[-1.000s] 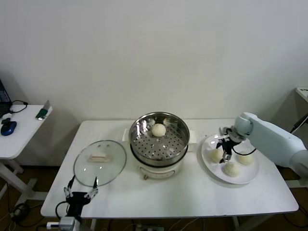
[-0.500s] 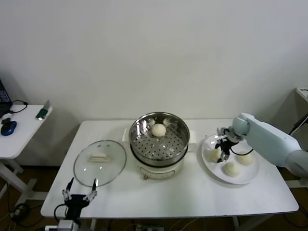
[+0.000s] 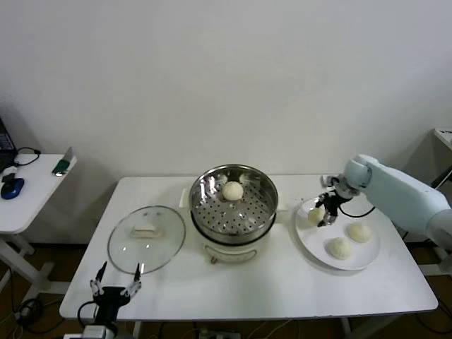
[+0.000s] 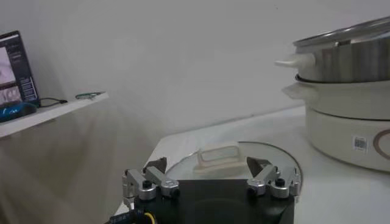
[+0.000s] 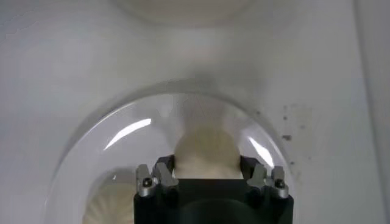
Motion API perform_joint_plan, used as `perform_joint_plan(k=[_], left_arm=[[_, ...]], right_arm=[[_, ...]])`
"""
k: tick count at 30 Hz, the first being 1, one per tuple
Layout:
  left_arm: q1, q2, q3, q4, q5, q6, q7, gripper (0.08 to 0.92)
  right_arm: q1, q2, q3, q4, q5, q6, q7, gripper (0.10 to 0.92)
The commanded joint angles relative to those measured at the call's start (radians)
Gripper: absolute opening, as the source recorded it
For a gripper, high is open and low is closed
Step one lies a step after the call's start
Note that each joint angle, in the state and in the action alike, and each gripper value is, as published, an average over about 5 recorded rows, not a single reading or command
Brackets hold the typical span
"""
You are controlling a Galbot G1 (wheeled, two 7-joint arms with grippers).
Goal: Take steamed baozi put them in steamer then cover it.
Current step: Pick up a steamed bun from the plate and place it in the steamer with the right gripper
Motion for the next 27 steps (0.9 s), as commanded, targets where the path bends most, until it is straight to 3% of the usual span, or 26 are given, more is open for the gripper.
perform_joint_plan(k=[1,9,16,27], left_arm=[[0.006,-0.003,0.004,-0.015,-0.002,0.002,0.001,0.823],[0.008,-0.013,0.023,-0.021,-0.002,-0.001,0.004,0.823],[0.022,-0.016,0.036,-0.033,-0.008,-0.014,-0.008,0.823],[0.056,-0.014,0.037,-0.03,-0.014,-0.041,-0.009,0.823]], right_arm=[[0.364,-0.002,-0.301,0.071,0.362,-0.013,0.012,0.7],[0.587,0.099,-0.457,0.149,0.685,-0.071,0.051,0.708],[0.574,0.239,-0.459,0.194,0.752,-0.111,0.093,0.712],[0.434,0.467,-0.457,0.131,0.754,-0.129,0.145,0.715]])
